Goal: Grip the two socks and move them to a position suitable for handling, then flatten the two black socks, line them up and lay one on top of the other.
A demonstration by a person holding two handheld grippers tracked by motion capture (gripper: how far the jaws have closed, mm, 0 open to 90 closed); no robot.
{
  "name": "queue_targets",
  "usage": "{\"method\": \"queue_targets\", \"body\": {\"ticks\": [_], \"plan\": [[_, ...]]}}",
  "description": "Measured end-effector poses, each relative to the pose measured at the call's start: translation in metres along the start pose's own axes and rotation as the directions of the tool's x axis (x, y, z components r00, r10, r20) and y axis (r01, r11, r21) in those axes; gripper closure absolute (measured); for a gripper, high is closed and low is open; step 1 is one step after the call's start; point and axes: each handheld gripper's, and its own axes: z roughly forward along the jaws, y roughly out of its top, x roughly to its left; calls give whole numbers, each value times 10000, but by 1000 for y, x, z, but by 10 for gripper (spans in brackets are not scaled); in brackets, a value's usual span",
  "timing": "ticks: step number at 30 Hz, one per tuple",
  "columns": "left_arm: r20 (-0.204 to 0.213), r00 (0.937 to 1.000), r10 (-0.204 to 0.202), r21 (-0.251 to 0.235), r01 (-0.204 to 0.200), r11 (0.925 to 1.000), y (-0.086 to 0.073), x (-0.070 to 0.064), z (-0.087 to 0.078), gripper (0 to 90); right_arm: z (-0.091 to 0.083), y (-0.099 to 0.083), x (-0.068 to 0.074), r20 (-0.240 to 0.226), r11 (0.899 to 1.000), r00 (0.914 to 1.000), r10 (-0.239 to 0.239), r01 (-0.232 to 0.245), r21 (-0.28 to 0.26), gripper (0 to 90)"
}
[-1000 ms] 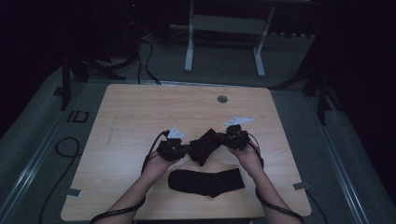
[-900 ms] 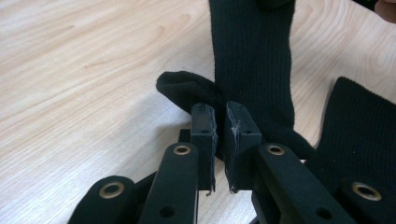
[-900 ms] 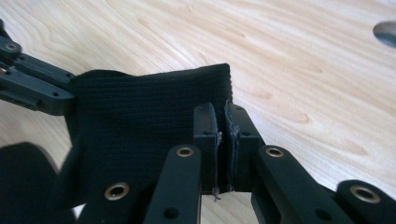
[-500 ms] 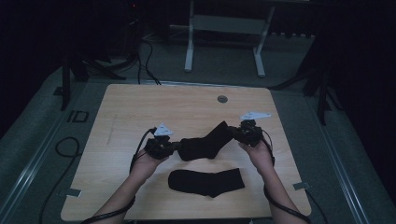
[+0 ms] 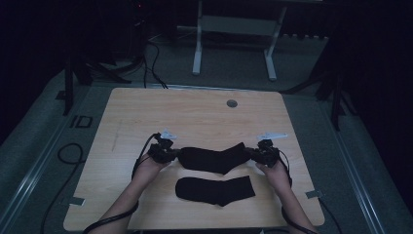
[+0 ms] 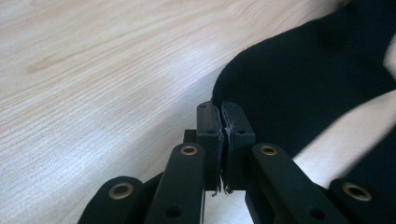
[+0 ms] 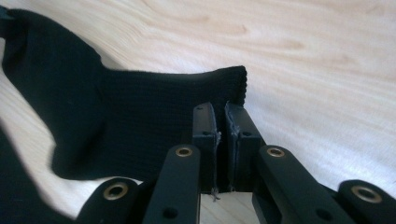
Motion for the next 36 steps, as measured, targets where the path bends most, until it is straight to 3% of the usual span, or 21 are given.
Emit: {"method": "queue_targets", "body": {"ticks": [4,11,12,14,18,21,28,36], "plan": [[-214,9995,216,367,-208,9991,0,2,11,872,6,-8,-4,72,9997,9999,132,-133,224,817],[-264,9996,139,227,-133,9997,0,5,14,860,6,-12,-9,295,9992,9996,28,-40,402,743],[-225,9997,75,189,-70,9998,0,5,13,834,4,-12,-10,281,9992,9996,47,-58,395,716],[-126,9999,-5,-47,4,10000,-1,6,9,692,1,-10,-11,297,9994,9995,57,-67,329,654],[-174,9994,-286,-818,271,9963,-3,8,1,573,-6,-2,-16,101,9997,9997,215,-215,76,548],[-130,9989,-443,-874,430,9952,-4,9,2,508,-6,4,-15,107,10000,9999,55,-56,73,493],[-48,9977,-676,-665,672,9955,-7,9,12,509,10,8,-12,392,9970,9985,-389,361,691,516],[-68,9989,-460,-467,457,9979,-6,4,19,526,19,6,-9,530,9939,9967,-614,562,947,542]]}}
